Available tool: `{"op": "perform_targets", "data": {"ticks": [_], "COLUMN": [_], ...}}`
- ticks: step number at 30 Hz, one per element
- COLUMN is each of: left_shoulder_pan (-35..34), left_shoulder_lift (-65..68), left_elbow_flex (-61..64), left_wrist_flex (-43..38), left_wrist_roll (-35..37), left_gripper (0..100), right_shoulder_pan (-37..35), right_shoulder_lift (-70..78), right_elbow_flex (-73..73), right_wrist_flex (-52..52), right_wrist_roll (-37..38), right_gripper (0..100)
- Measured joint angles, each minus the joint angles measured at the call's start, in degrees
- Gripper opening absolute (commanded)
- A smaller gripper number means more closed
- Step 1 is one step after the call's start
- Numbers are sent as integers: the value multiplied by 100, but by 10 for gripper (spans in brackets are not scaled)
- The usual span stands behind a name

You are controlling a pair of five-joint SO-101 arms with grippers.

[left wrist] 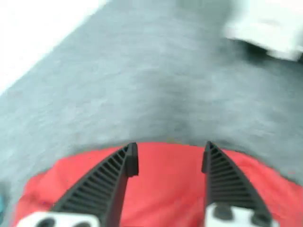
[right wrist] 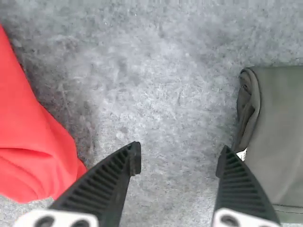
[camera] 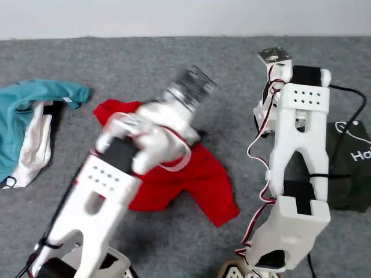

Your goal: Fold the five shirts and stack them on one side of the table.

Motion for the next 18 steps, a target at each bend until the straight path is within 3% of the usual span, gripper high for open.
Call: {"op": "perform_targets", "data": {"ticks": [7,14,18], "left_shoulder_pan": [-2207,-4932,-6057], "left_shoulder_lift": [-431,-1407,-1767], "left_elbow_flex": [-193,-193,-193], "left_wrist_flex": [870,1635,2426], "left_wrist_roll": [0,0,0], "left_gripper": [224,224,224], "right_shoulder_pan": [-1240,-3982,-5363], "right_shoulder_lift": [0,44,501], "right_elbow_flex": [0,0,0], "right_wrist_flex": [0,-88,-510], "right_wrist_roll": [0,0,0], "right_gripper": [263,263,263]}}
